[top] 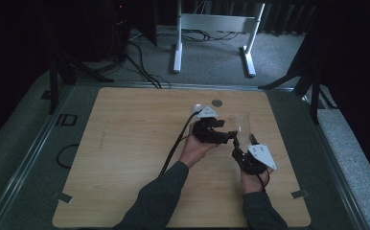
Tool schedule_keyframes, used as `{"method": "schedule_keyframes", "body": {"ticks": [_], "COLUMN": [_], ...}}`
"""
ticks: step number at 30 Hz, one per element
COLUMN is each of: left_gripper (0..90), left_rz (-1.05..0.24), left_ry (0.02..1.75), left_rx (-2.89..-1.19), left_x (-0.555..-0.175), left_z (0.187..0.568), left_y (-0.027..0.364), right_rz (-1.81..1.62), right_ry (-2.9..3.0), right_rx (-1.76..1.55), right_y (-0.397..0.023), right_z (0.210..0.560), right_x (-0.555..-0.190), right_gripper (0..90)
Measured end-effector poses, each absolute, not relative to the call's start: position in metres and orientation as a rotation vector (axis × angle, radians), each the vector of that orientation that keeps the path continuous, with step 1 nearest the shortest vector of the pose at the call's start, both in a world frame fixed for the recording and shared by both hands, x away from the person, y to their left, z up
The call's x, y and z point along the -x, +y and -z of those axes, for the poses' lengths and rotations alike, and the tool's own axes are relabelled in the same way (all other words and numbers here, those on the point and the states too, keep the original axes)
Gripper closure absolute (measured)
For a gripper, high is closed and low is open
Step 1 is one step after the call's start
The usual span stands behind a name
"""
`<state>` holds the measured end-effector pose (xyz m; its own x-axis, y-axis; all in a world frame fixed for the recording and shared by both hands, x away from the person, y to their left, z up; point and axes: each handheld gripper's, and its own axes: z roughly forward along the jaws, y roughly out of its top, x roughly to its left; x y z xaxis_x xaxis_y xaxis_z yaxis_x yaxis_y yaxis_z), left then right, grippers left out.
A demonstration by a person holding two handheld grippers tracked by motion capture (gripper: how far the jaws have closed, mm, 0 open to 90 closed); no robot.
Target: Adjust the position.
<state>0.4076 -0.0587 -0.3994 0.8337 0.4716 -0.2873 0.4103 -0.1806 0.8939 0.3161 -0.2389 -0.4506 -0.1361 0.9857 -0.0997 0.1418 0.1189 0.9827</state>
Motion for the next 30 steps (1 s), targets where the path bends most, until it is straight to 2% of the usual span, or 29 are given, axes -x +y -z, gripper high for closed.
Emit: {"method": "schedule_keyframes", "body": {"ticks": [30], "left_gripper": [20.7], "left_rz": [0.014], "left_ry": [0.676], "left_rx": [-1.739], "left_x": [-0.410], "left_z": [0.395], "left_y": [-0.077], "right_rz": [-1.167], "right_ry": [1.453], "right_rx": [-1.139], "right_y": [-0.234], "right_z": [0.450], "right_x": [-0.312], "right_gripper": [42.2]}}
